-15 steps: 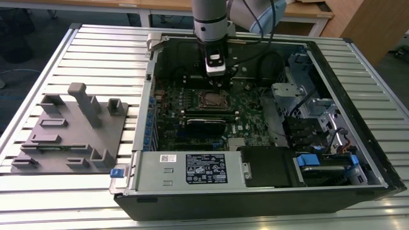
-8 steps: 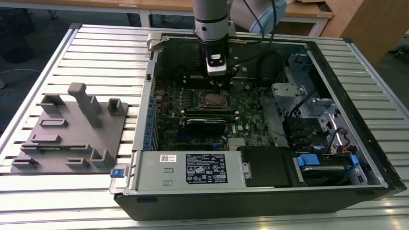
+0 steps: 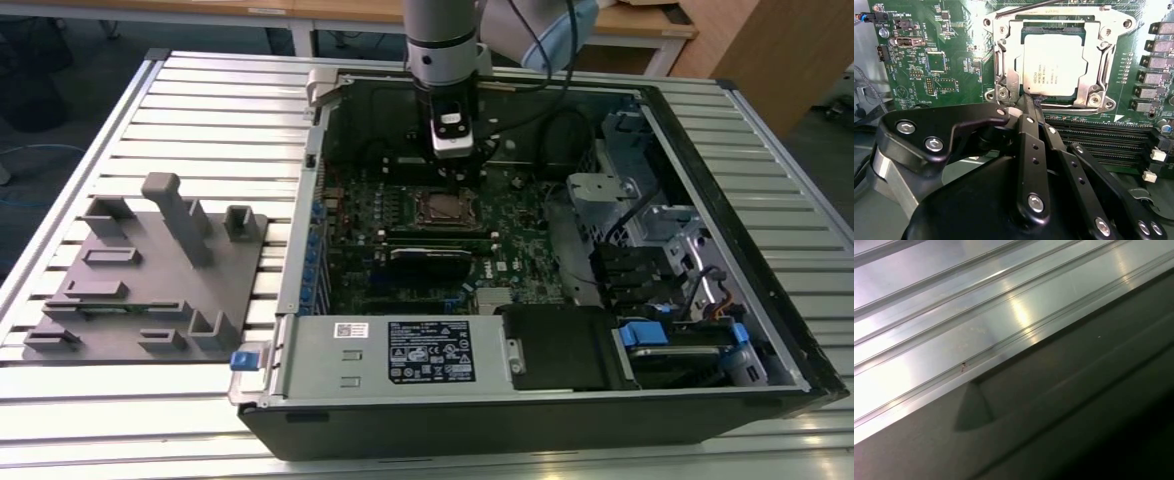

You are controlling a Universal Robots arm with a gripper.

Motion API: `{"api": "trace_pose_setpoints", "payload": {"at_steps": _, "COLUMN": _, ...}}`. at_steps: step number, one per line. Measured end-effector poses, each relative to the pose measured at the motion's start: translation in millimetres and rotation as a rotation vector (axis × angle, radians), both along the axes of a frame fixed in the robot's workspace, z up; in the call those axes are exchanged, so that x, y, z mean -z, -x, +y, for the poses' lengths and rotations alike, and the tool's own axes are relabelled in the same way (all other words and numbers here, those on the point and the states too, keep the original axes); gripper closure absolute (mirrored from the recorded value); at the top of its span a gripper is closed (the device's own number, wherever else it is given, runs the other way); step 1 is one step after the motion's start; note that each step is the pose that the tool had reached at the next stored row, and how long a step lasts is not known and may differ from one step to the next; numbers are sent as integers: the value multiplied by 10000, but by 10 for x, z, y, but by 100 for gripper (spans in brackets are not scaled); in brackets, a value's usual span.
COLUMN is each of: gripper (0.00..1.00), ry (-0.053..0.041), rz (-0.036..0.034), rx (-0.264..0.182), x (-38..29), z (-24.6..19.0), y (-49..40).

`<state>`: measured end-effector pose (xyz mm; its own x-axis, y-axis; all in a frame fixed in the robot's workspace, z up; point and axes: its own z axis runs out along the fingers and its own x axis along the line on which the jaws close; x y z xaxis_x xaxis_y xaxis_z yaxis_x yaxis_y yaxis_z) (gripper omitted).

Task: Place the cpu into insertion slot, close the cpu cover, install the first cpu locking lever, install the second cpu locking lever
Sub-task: 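Install the first cpu locking lever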

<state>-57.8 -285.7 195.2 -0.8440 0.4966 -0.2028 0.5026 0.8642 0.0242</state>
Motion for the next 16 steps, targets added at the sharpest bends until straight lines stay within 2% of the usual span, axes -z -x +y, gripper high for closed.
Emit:
{"api": "trace_pose_setpoints", "payload": {"at_steps": 7, "gripper": 90, "ry": -33, "rz": -30, "rx": -1, "x": -26, "z": 11, "y": -11}}
{"api": "trace_pose_setpoints", "payload": {"at_steps": 16, "gripper": 90, "ry": -57, "rz": -31, "rx": 1, "x": -168, "z": 12, "y": -11}}
